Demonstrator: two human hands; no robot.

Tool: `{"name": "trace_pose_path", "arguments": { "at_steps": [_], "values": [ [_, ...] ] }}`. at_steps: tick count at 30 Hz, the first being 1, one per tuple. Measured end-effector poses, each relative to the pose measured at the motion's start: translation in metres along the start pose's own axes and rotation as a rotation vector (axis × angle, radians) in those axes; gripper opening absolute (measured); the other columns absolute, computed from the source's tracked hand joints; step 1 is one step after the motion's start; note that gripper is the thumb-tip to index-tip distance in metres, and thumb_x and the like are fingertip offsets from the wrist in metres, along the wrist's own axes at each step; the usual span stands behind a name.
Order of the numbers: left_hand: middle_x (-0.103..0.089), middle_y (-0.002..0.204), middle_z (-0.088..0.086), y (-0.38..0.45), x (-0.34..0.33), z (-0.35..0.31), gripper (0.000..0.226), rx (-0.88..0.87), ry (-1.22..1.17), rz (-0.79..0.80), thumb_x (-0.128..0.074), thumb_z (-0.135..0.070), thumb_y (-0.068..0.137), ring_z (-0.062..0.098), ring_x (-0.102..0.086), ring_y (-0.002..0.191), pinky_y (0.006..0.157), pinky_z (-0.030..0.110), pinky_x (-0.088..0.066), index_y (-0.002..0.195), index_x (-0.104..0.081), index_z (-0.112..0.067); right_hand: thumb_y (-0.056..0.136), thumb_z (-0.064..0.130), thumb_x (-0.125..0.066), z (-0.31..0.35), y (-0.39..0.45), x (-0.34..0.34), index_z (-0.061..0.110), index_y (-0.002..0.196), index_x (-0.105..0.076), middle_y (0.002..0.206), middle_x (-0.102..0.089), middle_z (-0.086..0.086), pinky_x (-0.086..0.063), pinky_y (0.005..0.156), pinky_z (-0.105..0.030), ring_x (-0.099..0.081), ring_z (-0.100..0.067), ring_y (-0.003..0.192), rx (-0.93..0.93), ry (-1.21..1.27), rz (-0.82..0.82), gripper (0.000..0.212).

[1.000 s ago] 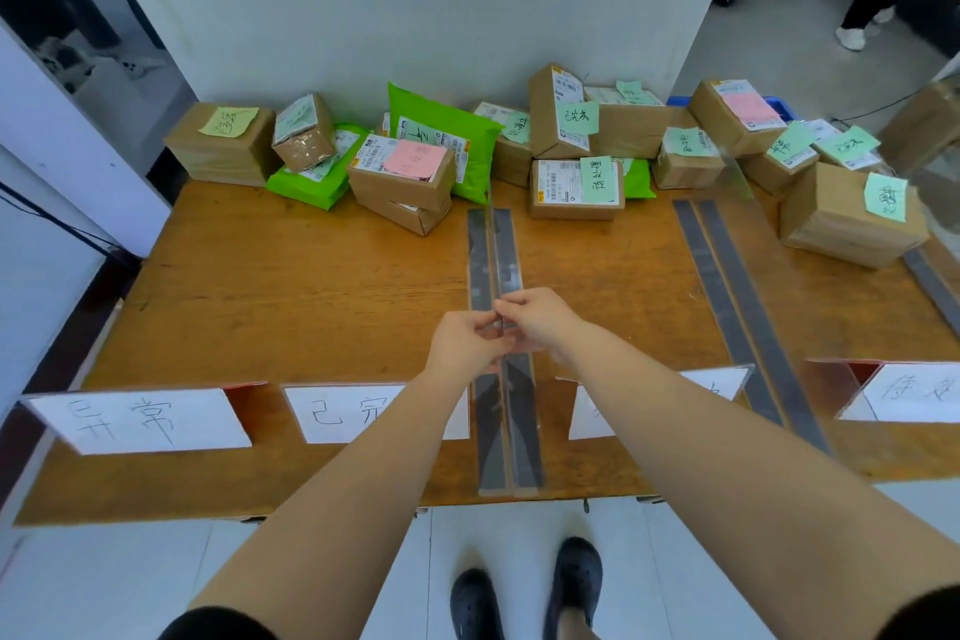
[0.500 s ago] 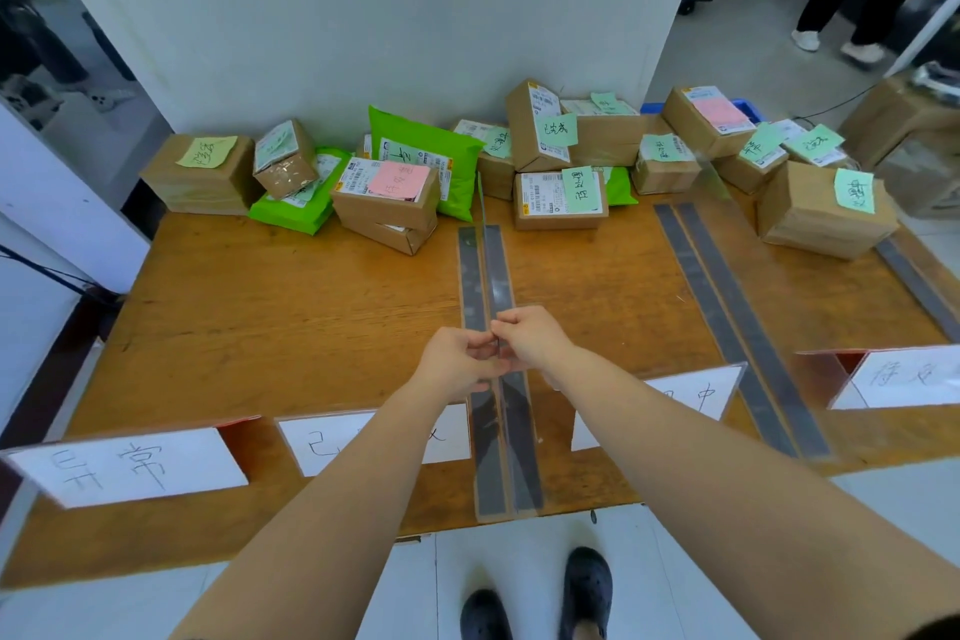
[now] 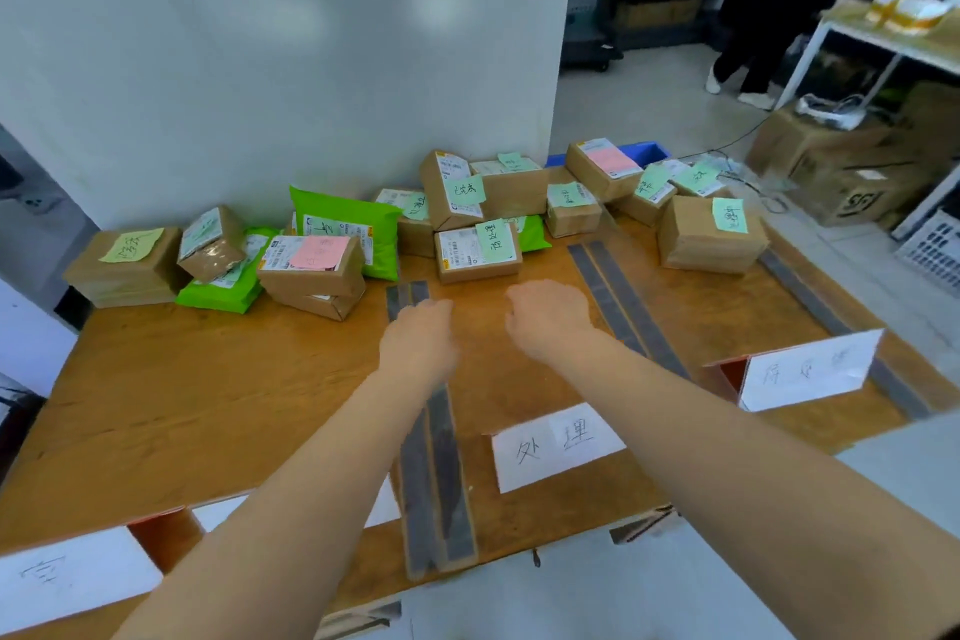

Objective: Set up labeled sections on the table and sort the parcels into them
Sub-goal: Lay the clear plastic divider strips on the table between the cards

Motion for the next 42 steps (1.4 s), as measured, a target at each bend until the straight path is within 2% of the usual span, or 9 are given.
{"name": "trace_pose_path", "arguments": {
  "at_steps": [6,8,13,19,26,30,33,39,42],
  "values": [
    [-0.056,0.117,0.009,0.025,-0.013,-0.161,0.026,-0.234,0.221,-0.009,-0.048,-0.019,0.088,0.030,-0.054,0.107,0.078,0.039,-0.046,0.113,-0.053,-0.013,0.093,0.021,-0.043,-0.148,-0.034,0.046,0.014,0.121,-0.053,0.123,-0.054,-0.009,-0.040,0.086,-0.039,-0.048,-0.029,0.116,-0.098,-0.136,-0.021,0.030],
    [-0.057,0.115,0.009,0.028,-0.025,-0.221,0.020,-0.296,0.192,-0.017,-0.047,-0.021,0.089,0.030,-0.055,0.104,0.074,0.037,-0.045,0.106,-0.053,-0.014,0.092,0.023,-0.044,-0.204,-0.050,0.054,0.016,0.117,-0.056,0.119,-0.057,-0.008,-0.040,0.085,-0.038,-0.050,-0.029,0.113,-0.130,-0.128,-0.038,0.028],
    [-0.051,0.131,0.006,0.039,-0.064,-0.349,0.037,-0.391,0.066,0.027,-0.046,-0.029,0.092,0.027,-0.052,0.114,0.085,0.039,-0.047,0.128,-0.048,-0.018,0.091,0.024,-0.045,-0.341,-0.085,0.065,0.017,0.107,-0.058,0.110,-0.060,-0.007,-0.039,0.078,-0.035,-0.054,-0.026,0.104,-0.278,-0.109,-0.082,0.022],
    [-0.053,0.131,0.005,0.056,-0.113,-0.453,0.038,-0.444,-0.130,0.147,-0.047,-0.026,0.092,0.023,-0.051,0.118,0.095,0.034,-0.042,0.128,-0.051,-0.016,0.089,0.026,-0.048,-0.464,-0.107,0.054,0.019,0.109,-0.060,0.094,-0.055,-0.002,-0.039,0.068,-0.032,-0.050,-0.021,0.085,-0.430,-0.096,-0.025,0.024],
    [-0.060,0.121,0.007,0.111,-0.157,-0.502,0.032,-0.365,-0.270,0.228,-0.047,-0.024,0.091,0.023,-0.055,0.113,0.090,0.031,-0.043,0.118,-0.057,-0.012,0.087,0.030,-0.052,-0.546,-0.075,0.019,0.015,0.124,-0.048,0.116,-0.055,-0.006,-0.045,0.081,-0.035,-0.052,-0.024,0.104,-0.527,0.139,0.035,0.040],
    [-0.061,0.120,0.009,0.140,-0.191,-0.520,0.031,-0.302,-0.313,0.324,-0.045,-0.025,0.092,0.026,-0.055,0.112,0.092,0.033,-0.043,0.116,-0.058,-0.009,0.087,0.033,-0.050,-0.569,-0.042,-0.010,0.020,0.087,-0.052,0.090,-0.057,-0.002,-0.041,0.060,-0.028,-0.051,-0.018,0.075,-0.566,0.235,0.141,0.014],
    [-0.059,0.124,0.010,0.149,-0.209,-0.524,0.032,-0.214,-0.375,0.384,-0.050,-0.023,0.090,0.026,-0.053,0.115,0.092,0.029,-0.040,0.117,-0.057,-0.008,0.084,0.035,-0.049,-0.579,-0.027,-0.010,0.021,0.066,-0.041,0.074,-0.050,0.002,-0.030,0.048,-0.025,-0.046,-0.013,0.060,-0.636,0.311,0.064,0.024],
    [-0.064,0.116,0.012,0.163,-0.235,-0.534,0.026,-0.074,-0.476,0.408,-0.050,-0.018,0.089,0.025,-0.056,0.108,0.079,0.023,-0.037,0.108,-0.063,-0.006,0.091,0.025,-0.047,-0.591,-0.012,-0.046,0.007,0.098,-0.061,0.088,-0.056,-0.006,-0.043,0.069,-0.030,-0.059,-0.026,0.085,-0.571,0.420,0.259,0.024],
    [-0.063,0.117,0.010,0.159,-0.246,-0.541,0.027,-0.043,-0.525,0.428,-0.050,-0.016,0.089,0.023,-0.056,0.109,0.075,0.019,-0.034,0.111,-0.063,-0.008,0.090,0.017,-0.048,-0.604,-0.014,-0.049,0.008,0.069,-0.048,0.073,-0.050,-0.004,-0.037,0.065,-0.028,-0.053,-0.028,0.080,-0.561,0.462,0.270,0.023]
  ]
}}
Point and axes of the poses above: each hand's wrist, its own y-axis towards the middle knuckle, its own x-axis out of the back of the hand, z = x × y, the point moved 9 cm from there along y, towards the middle knuckle
